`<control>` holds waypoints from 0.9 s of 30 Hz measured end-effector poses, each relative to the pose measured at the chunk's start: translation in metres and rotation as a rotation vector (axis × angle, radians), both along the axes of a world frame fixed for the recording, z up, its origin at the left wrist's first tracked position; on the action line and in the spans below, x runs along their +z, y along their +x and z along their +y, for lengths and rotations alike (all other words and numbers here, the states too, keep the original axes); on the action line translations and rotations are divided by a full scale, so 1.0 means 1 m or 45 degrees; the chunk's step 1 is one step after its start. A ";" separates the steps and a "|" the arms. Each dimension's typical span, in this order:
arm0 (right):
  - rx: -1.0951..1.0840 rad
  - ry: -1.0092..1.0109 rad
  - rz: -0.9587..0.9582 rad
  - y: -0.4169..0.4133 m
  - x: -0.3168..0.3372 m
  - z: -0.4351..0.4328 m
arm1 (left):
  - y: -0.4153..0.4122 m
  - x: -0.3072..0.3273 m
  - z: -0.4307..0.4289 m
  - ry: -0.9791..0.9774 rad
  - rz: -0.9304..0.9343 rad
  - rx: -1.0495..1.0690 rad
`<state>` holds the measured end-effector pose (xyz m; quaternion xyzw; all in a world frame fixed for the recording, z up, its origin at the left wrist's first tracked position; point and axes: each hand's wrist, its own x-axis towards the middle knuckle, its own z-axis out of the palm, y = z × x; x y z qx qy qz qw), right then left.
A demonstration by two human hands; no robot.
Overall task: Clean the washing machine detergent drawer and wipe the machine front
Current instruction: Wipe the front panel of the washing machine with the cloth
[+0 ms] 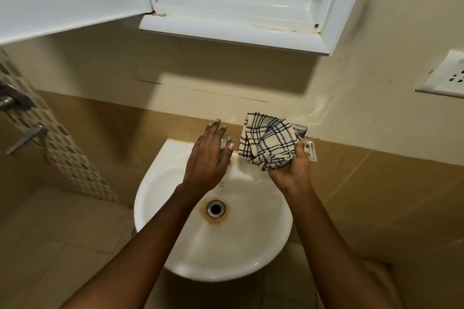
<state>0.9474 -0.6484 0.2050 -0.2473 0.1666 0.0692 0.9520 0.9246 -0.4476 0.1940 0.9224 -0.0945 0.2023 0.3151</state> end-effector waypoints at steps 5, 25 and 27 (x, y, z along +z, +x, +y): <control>0.073 0.169 0.112 -0.039 -0.017 0.037 | -0.039 0.006 0.036 -0.066 -0.039 0.011; -0.104 -1.625 -0.513 -0.228 -0.015 0.182 | -0.254 -0.010 0.164 0.008 0.067 0.177; -0.084 -1.908 -0.896 -0.246 -0.021 0.182 | -0.275 -0.013 0.173 0.033 0.067 0.227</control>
